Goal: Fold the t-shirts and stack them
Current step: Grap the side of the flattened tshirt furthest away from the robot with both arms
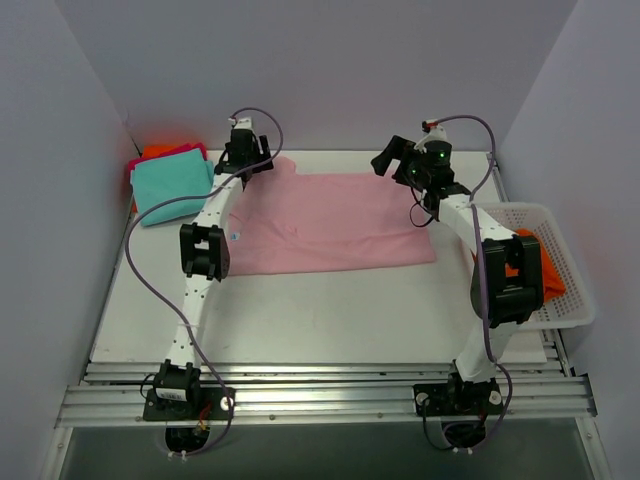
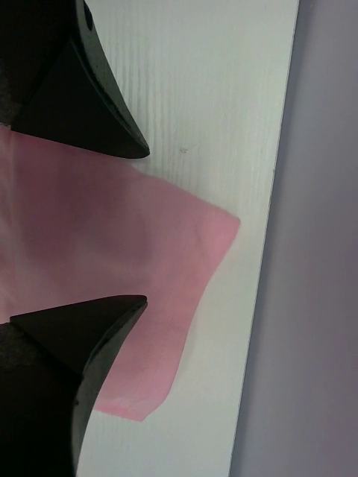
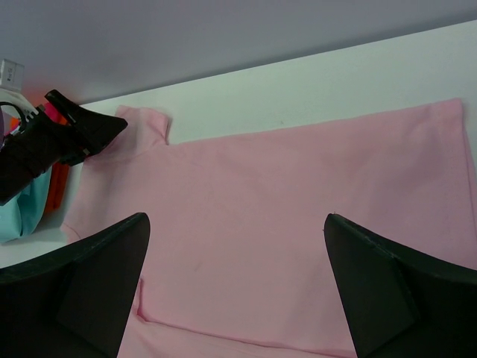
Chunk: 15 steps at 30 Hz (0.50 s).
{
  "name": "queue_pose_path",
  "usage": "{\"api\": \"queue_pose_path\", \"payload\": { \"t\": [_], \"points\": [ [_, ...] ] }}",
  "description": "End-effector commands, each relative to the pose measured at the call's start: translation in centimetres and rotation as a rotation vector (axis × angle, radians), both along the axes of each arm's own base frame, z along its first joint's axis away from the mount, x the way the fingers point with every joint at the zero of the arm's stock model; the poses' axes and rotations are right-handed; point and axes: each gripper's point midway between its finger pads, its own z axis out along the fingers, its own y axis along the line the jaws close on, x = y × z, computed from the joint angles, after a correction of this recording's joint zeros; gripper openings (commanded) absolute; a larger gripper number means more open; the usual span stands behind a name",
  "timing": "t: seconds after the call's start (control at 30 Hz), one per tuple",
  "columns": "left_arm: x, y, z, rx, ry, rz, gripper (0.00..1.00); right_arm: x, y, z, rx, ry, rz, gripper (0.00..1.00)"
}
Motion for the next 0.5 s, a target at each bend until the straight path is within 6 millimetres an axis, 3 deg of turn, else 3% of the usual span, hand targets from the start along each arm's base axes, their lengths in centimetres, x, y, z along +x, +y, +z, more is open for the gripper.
{"api": "queue_pose_path", "payload": {
  "t": [0.0,0.13,0.3,0.47],
  "points": [
    [1.3,2.2,6.2,0.051,-0.125,0.019,0.83,0.1,0.1,3.6,0.029,-0.091,0.016,1.0],
    [1.6,3.0,4.7,0.04,-0.109,-0.001,0.83,0.7,0.0,3.7,0.042,-0.094,0.02,1.0],
    [1.6,3.1,4.8,0.061,-0.114,0.01,0.79,1.2,0.7,3.2,0.074,-0.089,0.05,1.0],
    [1.0,2.0,4.0,0.053,-0.078,-0.048,0.73,1.2,0.9,3.6,0.098,-0.096,0.073,1.0]
  ]
}}
